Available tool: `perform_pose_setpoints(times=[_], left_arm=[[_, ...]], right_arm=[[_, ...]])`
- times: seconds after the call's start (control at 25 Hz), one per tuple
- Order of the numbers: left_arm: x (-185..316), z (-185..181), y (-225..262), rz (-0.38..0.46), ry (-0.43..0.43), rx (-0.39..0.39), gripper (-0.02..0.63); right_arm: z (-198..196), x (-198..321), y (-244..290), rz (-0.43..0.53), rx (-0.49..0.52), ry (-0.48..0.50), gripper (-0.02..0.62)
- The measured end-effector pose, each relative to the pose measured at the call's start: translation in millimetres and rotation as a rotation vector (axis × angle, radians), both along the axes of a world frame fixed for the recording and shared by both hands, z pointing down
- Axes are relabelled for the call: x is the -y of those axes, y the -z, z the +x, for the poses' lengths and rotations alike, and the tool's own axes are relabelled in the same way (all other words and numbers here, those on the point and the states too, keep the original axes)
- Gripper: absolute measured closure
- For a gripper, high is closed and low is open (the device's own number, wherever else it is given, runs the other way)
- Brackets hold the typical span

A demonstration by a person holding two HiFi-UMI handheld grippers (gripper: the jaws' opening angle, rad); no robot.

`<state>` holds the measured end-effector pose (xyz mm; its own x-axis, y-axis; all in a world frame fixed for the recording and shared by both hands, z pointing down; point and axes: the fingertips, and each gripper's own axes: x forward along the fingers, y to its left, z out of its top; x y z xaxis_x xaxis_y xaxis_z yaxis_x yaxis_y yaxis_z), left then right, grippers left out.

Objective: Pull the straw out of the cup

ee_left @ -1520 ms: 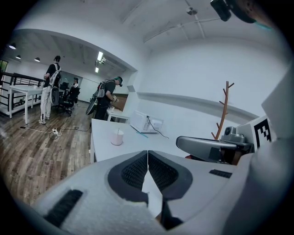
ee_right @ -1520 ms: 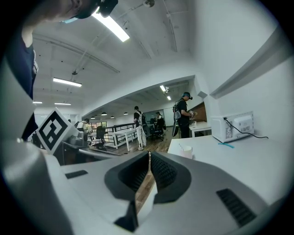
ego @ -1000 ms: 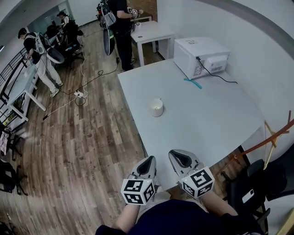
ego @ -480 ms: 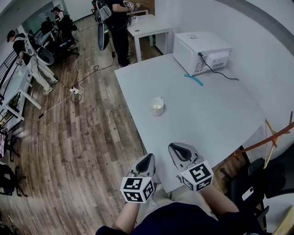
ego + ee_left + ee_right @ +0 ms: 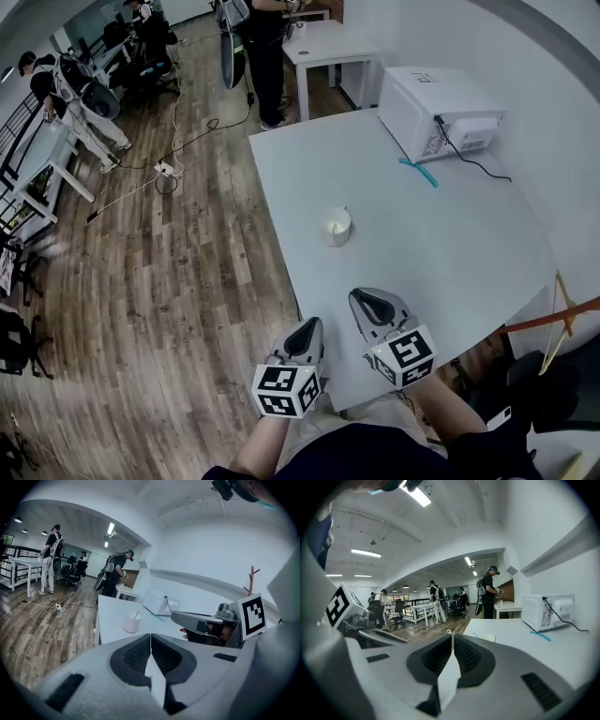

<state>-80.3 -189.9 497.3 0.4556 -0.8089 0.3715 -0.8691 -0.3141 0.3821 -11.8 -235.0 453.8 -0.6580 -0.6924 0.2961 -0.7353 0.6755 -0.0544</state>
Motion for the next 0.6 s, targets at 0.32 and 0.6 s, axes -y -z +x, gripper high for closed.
perform_pose_setpoints(times=[0.32,0.6], left_arm=[[26.9,0.8,-16.2,-0.034,0.041,-0.006,0.586],[45.9,-2.7,-30.3,-0.06,0.061,0.0,0.586]], right_arm=[[-3.2,41.0,-20.9,-0.034,-0.031,0.037,0.56],[-10.1,70.8,-40.4,-0.05,-0.059,0.057,0.56]])
